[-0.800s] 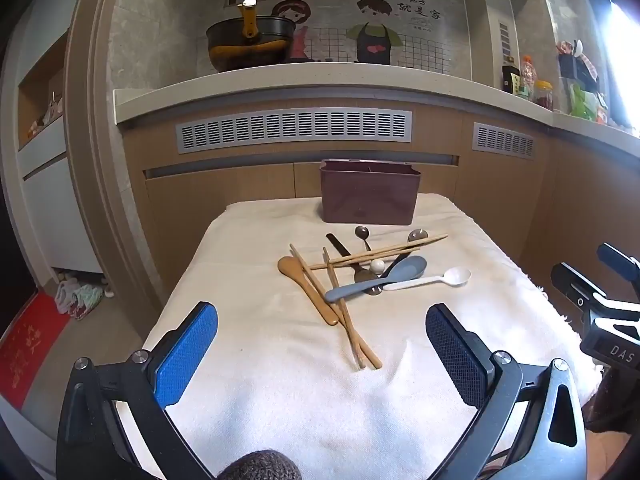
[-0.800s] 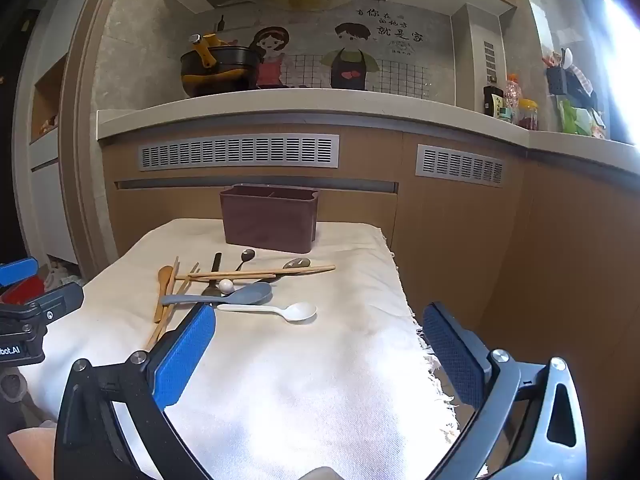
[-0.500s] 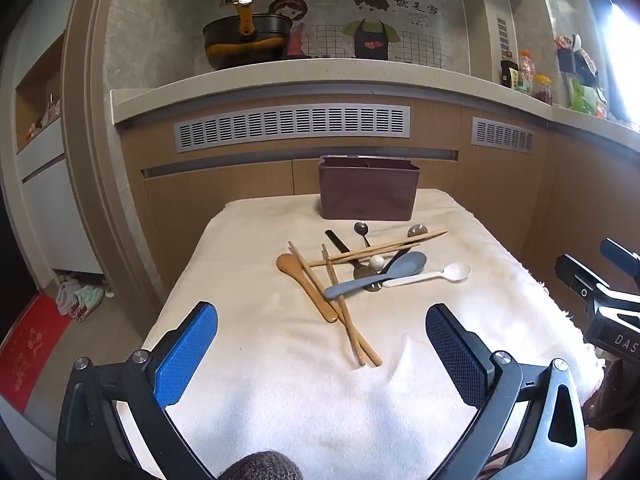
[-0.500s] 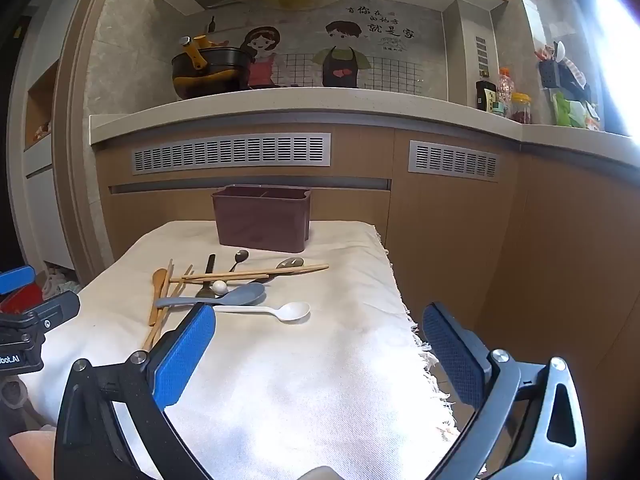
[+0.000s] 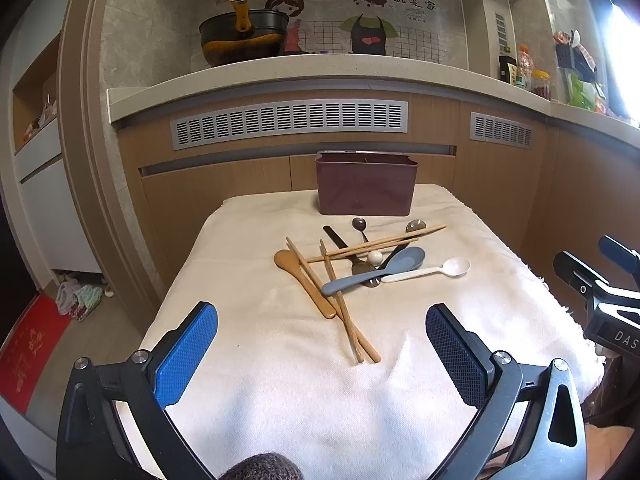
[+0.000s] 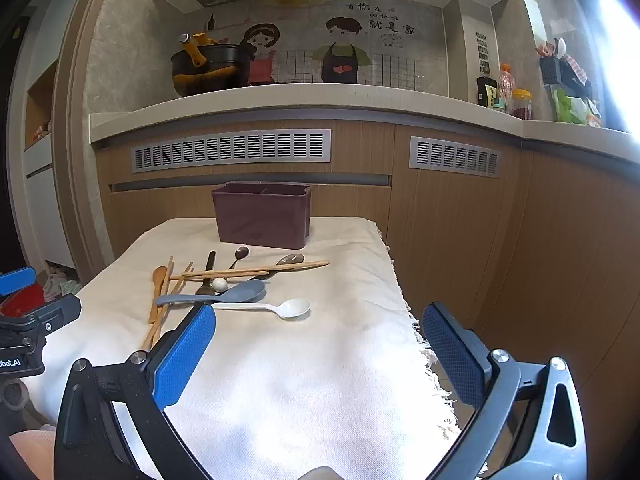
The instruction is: Organize utensils
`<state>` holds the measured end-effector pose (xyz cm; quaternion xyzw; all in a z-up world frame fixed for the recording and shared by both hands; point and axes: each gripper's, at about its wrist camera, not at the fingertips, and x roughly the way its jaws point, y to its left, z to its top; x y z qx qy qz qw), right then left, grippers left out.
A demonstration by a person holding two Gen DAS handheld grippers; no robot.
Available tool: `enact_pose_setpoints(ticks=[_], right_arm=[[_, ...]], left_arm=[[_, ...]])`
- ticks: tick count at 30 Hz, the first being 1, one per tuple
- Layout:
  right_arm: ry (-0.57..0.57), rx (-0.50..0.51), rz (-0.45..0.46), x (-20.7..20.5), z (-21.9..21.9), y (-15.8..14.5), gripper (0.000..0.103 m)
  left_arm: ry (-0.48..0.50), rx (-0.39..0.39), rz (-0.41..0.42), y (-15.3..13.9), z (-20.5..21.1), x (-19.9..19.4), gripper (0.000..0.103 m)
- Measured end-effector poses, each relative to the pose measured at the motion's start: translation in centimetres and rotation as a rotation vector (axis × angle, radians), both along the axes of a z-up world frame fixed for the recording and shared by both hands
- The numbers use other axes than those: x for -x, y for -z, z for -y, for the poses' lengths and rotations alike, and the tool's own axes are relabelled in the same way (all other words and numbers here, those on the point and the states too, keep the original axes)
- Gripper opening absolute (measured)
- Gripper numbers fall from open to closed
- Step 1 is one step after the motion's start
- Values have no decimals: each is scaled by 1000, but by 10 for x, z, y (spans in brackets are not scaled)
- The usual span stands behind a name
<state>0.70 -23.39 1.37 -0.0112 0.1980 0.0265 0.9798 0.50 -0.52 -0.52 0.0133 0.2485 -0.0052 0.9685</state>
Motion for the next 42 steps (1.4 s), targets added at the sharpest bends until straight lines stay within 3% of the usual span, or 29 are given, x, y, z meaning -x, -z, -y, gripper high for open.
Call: enact_pose_setpoints(ticks=[42], right_arm=[[-9,4,-4,-2,-4,4,103]], left_arm=[[1,-3,-15,3,0,-2,103]])
